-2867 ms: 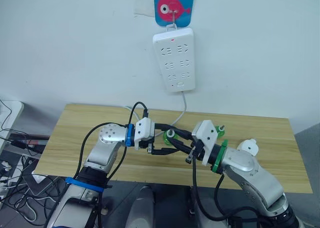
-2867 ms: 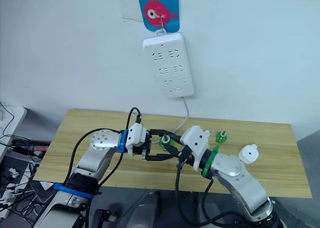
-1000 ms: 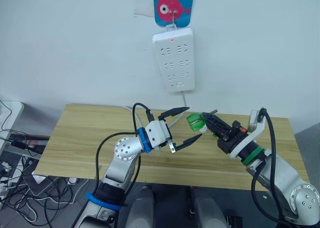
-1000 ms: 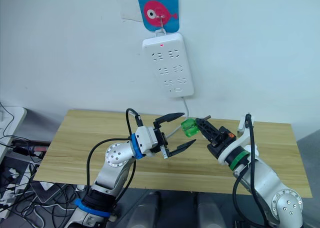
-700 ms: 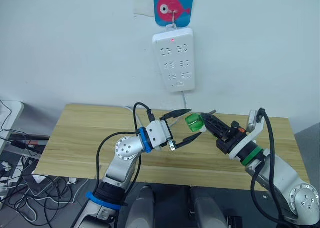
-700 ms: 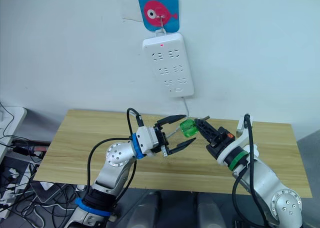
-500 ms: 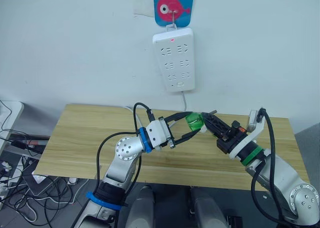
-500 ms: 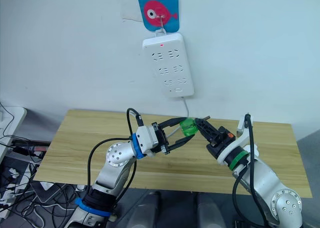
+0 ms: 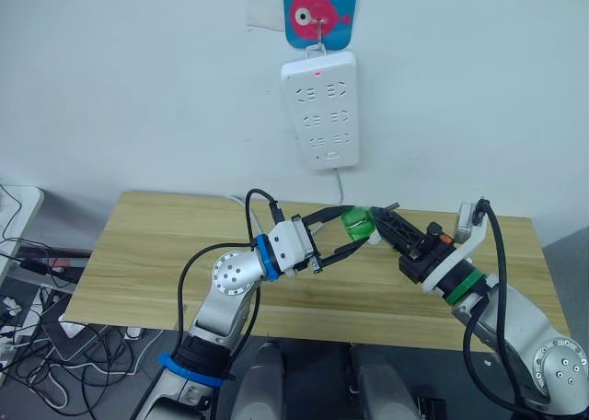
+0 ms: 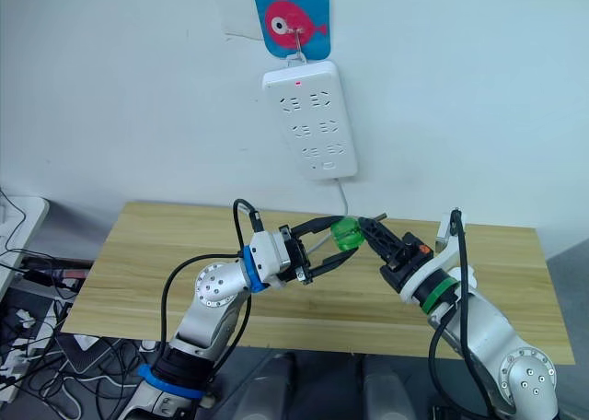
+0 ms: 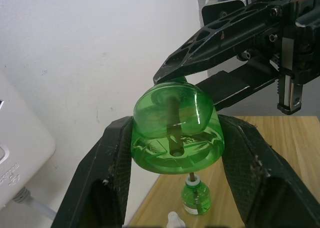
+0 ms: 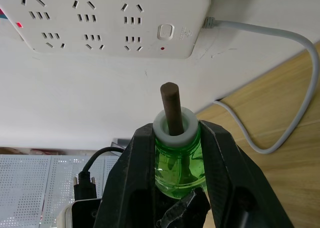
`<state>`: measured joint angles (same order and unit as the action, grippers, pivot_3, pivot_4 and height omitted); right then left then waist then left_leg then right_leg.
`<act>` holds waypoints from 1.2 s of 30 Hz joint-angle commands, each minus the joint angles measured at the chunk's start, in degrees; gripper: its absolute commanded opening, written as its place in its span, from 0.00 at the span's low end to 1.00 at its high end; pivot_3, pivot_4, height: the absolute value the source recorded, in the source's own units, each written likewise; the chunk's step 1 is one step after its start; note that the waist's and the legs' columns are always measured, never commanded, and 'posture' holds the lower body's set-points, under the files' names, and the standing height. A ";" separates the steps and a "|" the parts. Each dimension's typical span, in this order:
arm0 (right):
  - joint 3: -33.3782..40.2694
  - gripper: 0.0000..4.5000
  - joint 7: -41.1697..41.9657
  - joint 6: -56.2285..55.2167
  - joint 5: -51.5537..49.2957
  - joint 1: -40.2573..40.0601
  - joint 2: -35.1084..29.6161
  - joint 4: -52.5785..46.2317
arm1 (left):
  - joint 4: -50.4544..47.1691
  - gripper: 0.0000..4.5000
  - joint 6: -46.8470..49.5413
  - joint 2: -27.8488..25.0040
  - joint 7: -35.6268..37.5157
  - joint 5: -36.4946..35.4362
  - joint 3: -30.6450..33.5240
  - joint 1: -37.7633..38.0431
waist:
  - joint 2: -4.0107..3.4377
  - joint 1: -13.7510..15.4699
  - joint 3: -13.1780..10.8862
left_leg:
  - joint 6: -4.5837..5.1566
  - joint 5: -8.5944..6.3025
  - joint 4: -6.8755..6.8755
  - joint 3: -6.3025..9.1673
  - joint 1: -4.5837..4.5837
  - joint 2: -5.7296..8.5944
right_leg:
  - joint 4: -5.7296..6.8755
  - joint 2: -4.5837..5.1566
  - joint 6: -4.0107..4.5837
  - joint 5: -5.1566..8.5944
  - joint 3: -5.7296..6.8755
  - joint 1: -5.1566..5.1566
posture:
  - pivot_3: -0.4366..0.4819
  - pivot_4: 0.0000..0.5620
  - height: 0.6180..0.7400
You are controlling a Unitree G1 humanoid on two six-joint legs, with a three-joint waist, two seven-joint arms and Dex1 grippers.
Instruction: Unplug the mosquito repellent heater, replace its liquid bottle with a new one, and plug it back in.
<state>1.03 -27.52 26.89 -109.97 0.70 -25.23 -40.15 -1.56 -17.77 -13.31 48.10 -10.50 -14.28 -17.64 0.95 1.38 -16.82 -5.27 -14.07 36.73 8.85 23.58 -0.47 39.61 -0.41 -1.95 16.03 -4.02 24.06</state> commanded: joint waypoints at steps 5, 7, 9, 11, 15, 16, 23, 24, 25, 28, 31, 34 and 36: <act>-0.54 0.74 2.15 0.62 -0.41 -0.29 -1.00 -2.87 | -0.47 0.50 0.64 0.55 -0.08 -1.16 -0.22 -0.47 | 0.00 0.01 0.00 | 0.00 0.00 0.00 0.01 0.01 0.00 | -0.02 0.00 0.00 0.00 0.01 0.00 | 0.70 0.49 1.00; 0.10 0.91 2.35 1.14 -0.85 -1.45 -2.37 -3.36 | -0.40 0.50 1.39 0.51 -0.10 -1.36 -0.05 -0.42 | 0.00 0.03 0.00 | 0.00 0.00 0.00 0.01 0.03 0.00 | -0.04 0.00 0.00 0.00 0.01 0.00 | 0.69 0.49 1.00; 0.97 0.99 2.66 1.94 -1.78 -3.10 -4.46 -4.03 | 0.00 0.50 2.02 0.35 -0.13 -1.59 0.25 -0.50 | 0.00 0.08 0.00 | 0.00 0.00 0.00 0.04 0.06 0.01 | -0.07 0.01 0.01 0.00 0.03 0.00 | 0.69 0.49 1.00; 1.83 0.99 3.20 2.77 -2.68 -4.91 -6.98 -4.74 | 0.48 0.50 1.90 0.11 0.05 -1.65 0.43 -0.66 | 0.00 0.09 0.00 | 0.00 0.00 0.00 0.05 0.10 0.01 | -0.12 0.01 0.01 -0.01 0.05 0.00 | 0.69 0.50 1.00; 8.09 0.99 5.48 9.09 -3.03 -13.03 -20.08 -4.72 | 1.77 0.50 1.12 -1.44 1.34 -2.37 1.52 -0.64 | 0.00 0.09 -0.01 | 0.00 0.00 0.01 0.10 0.16 0.03 | -0.17 0.03 0.00 -0.01 0.08 0.00 | 0.67 0.52 1.00; 11.44 0.99 8.46 14.18 -0.81 -14.27 -27.07 -3.42 | 1.75 0.50 0.94 -1.87 1.76 -2.60 1.69 -0.36 | -0.07 0.10 -0.05 | 0.00 0.00 0.06 0.10 0.19 0.02 | -0.19 0.03 0.00 -0.01 0.08 0.01 | 0.67 0.53 1.00; 18.86 0.99 27.05 29.56 17.20 -16.32 -48.07 10.25 | 1.15 0.50 0.72 -2.68 2.43 -3.00 1.78 1.12 | -0.01 0.17 -0.09 | 0.03 0.02 0.10 0.09 0.16 -0.10 | -0.55 -0.13 -0.36 0.08 0.11 -0.16 | 0.66 0.56 1.00; 18.80 0.99 23.97 30.00 14.09 -16.31 -47.62 14.06 | 1.03 0.50 0.75 -2.67 2.49 -3.03 1.73 1.35 | 0.04 0.26 -0.12 | 0.03 0.01 0.09 0.08 0.17 -0.10 | -0.57 -0.13 -0.27 0.02 0.11 -0.18 | 0.66 0.56 1.00; 19.02 0.99 21.99 30.47 11.83 -16.31 -47.11 16.45 | 0.77 0.50 0.83 -2.60 2.42 -2.97 1.60 1.54 | 0.07 0.36 -0.14 | 0.05 0.00 0.10 0.08 0.18 -0.04 | -0.59 -0.06 -0.11 -0.07 0.11 -0.21 | 0.66 0.57 1.00; 16.13 0.99 12.17 30.39 2.16 -14.49 -46.63 24.54 | 0.91 0.50 0.65 -2.35 2.40 -2.78 1.34 1.73 | 0.17 0.46 -0.29 | 0.13 -0.04 0.10 0.02 0.24 0.13 | -0.61 0.14 -0.11 -0.09 0.08 -0.22 | 0.66 0.59 1.00; 13.18 0.99 5.53 31.32 -2.76 -10.89 -45.96 30.00 | 0.81 0.50 0.79 -2.32 2.46 -2.85 1.32 1.65 | 0.22 0.44 -0.42 | 0.14 -0.04 0.13 0.00 0.22 0.18 | -0.59 0.20 -0.13 -0.10 0.06 -0.24 | 0.67 0.60 1.00; 9.92 0.99 1.56 33.80 -3.03 -4.33 -43.86 36.16 | 0.53 0.50 0.88 -2.67 2.81 -3.07 1.35 1.86 | 0.24 0.25 -0.77 | 0.14 -0.04 0.15 -0.01 0.18 0.18 | -0.58 0.17 -0.14 -0.10 0.04 -0.26 | 0.67 0.61 1.00; 7.89 0.99 -0.80 35.04 -3.03 -0.43 -42.96 39.84 | 0.27 0.50 0.89 -2.93 3.08 -3.14 1.26 2.19 | 0.20 0.13 -1.02 | 0.14 -0.04 0.15 -0.05 0.17 0.15 | -0.58 0.13 -0.14 -0.10 0.00 -0.26 | 0.68 0.62 1.00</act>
<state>9.36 -26.36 60.72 -111.66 -1.05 -68.42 -2.29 0.78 -15.83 -16.17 50.79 -12.89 -13.07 -15.97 1.15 1.51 -17.84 -5.13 -14.11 36.88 8.79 23.75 -0.33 39.04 -0.28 -2.10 15.92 -4.02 23.80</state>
